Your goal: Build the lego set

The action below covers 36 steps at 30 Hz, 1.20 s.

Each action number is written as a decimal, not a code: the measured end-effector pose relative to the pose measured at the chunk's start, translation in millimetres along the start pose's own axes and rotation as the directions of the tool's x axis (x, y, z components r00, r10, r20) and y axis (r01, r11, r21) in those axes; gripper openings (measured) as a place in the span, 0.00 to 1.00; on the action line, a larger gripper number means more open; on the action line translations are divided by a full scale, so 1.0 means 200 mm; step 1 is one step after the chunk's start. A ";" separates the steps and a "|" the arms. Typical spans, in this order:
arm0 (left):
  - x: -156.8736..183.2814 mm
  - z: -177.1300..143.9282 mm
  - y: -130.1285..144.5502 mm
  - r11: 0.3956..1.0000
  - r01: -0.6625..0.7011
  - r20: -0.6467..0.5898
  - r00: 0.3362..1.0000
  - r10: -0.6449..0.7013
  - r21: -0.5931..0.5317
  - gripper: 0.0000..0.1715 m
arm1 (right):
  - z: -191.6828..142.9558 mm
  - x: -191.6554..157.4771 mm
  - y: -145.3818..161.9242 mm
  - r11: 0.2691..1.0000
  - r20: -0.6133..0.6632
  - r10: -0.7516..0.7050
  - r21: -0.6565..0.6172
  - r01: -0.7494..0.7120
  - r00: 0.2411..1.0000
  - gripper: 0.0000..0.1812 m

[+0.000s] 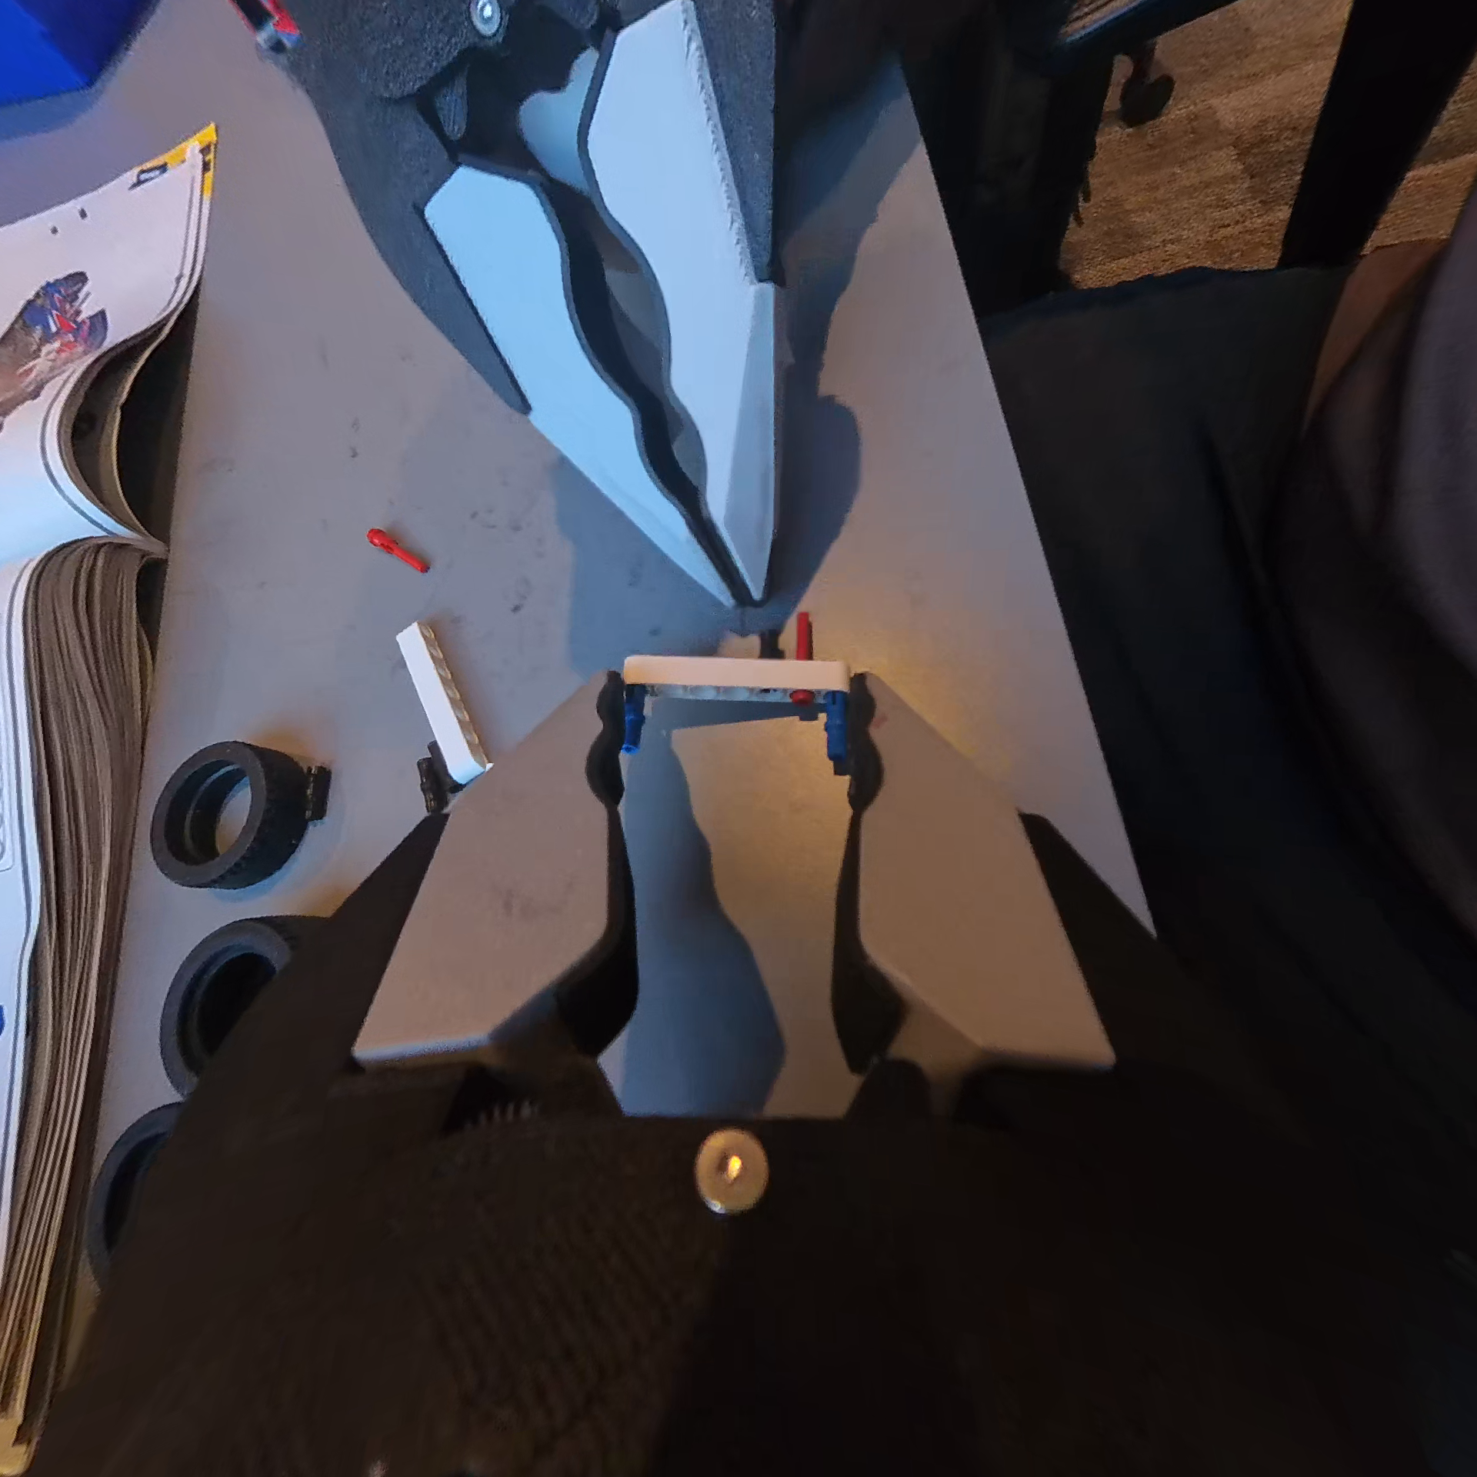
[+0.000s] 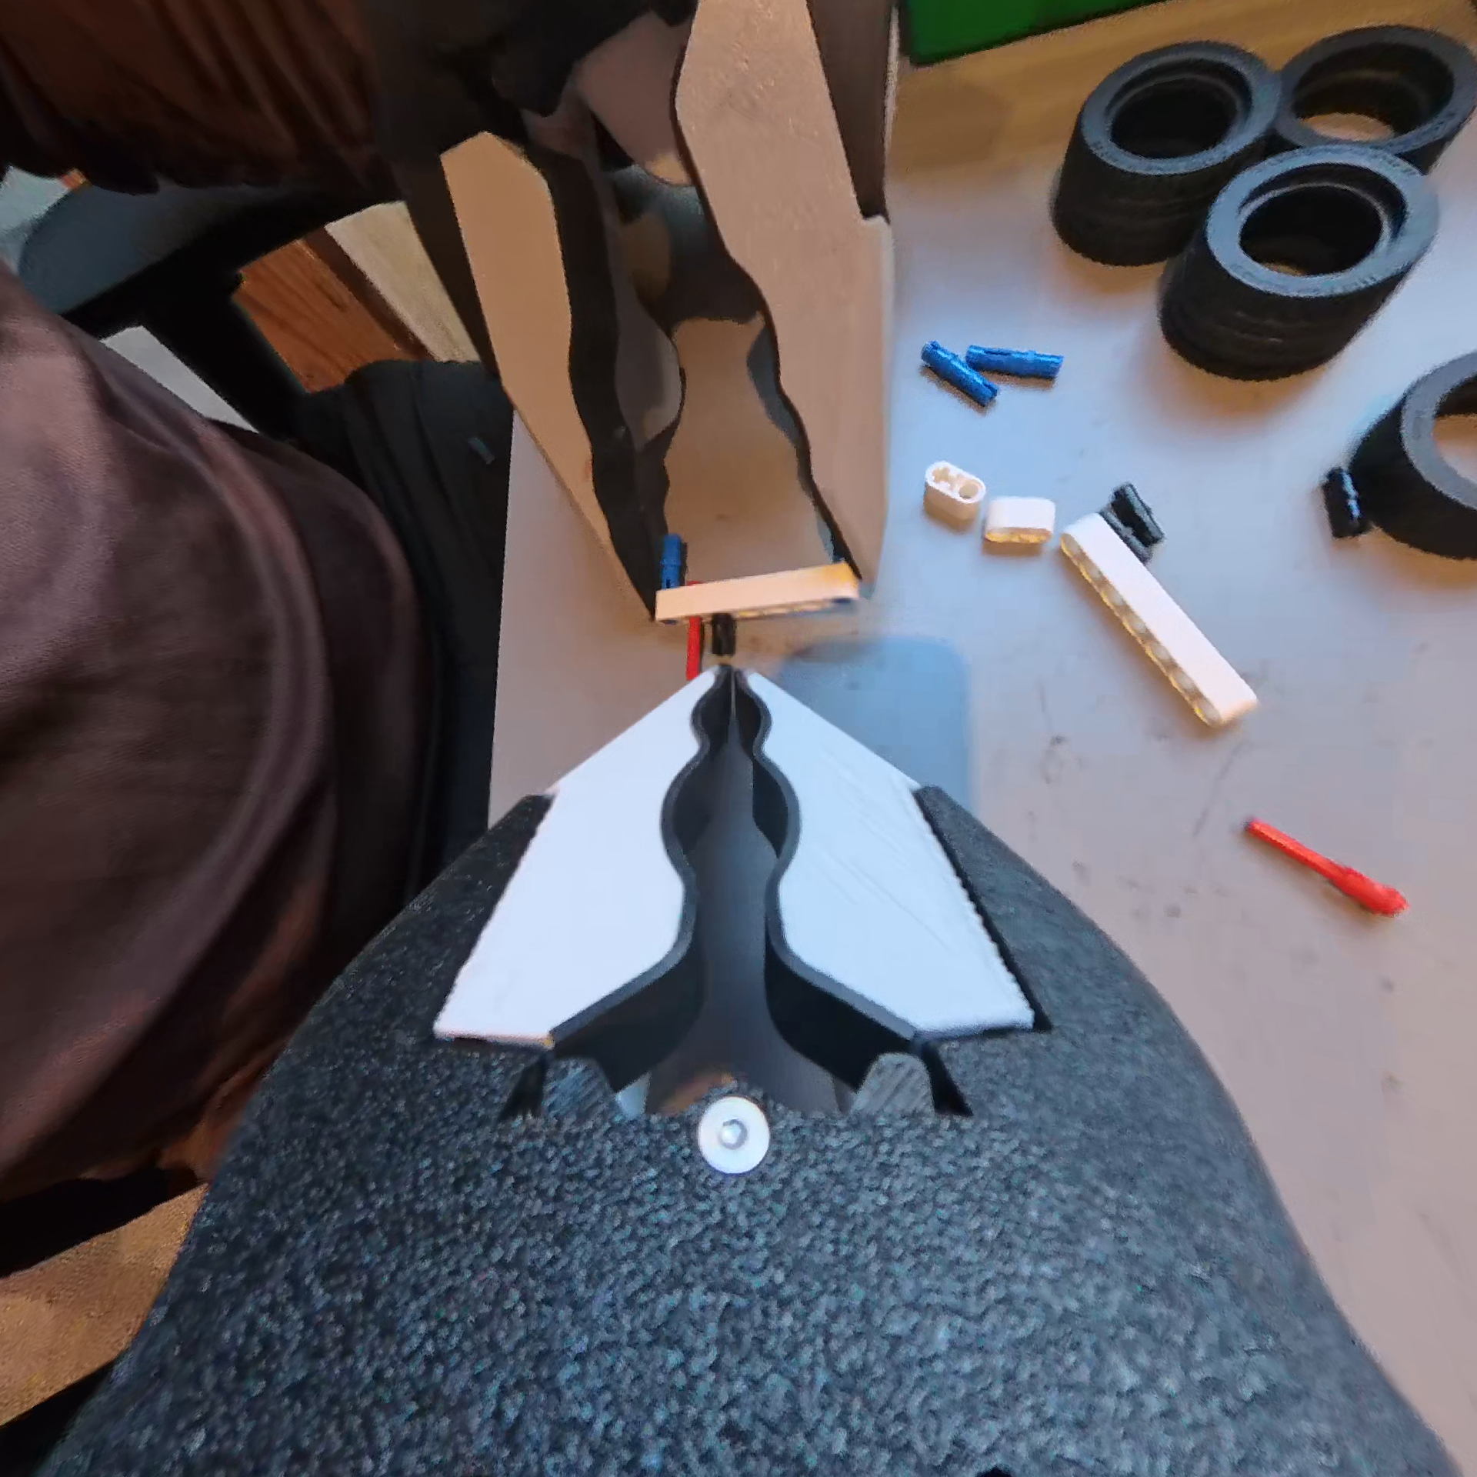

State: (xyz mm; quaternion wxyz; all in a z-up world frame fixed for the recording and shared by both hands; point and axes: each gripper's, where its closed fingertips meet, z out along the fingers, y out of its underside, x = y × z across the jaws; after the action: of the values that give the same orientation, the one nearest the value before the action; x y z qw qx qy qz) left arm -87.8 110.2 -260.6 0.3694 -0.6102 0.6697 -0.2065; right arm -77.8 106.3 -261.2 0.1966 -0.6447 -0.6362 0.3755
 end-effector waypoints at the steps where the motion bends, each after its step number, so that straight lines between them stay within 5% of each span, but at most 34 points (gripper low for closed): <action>1: 0.00 0.00 0.00 1.000 0.004 0.001 1.000 -0.004 -0.001 0.31 | -0.01 0.00 0.01 1.000 0.000 0.010 0.001 -0.010 1.000 0.00; 11: 0.00 0.00 0.00 1.000 0.018 0.026 1.000 -0.017 -0.008 0.31 | 0.05 -0.01 0.00 0.998 -0.029 -0.035 -0.044 0.034 0.999 0.00; 26: -0.03 0.00 0.05 0.944 0.322 0.123 0.942 -0.313 -0.064 0.31 | -0.02 0.12 -0.02 0.999 -0.208 0.030 0.039 -0.022 0.978 0.07; 30: -0.09 -0.02 0.09 0.911 0.408 0.194 0.901 -0.389 -0.067 0.50 | -0.01 0.16 -0.03 1.000 -0.278 0.010 0.027 -0.003 0.961 0.08; 36: -0.07 -0.06 0.08 0.897 0.441 0.158 0.888 -0.432 -0.028 0.65 | 0.00 0.19 -0.03 1.000 -0.296 0.021 0.022 -0.015 0.955 0.08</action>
State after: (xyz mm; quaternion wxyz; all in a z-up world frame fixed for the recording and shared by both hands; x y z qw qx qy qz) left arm -107.8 123.7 -262.0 0.3429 -0.7699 0.4924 -0.2173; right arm -86.3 143.2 -265.4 0.2923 -0.6976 -0.5899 0.2827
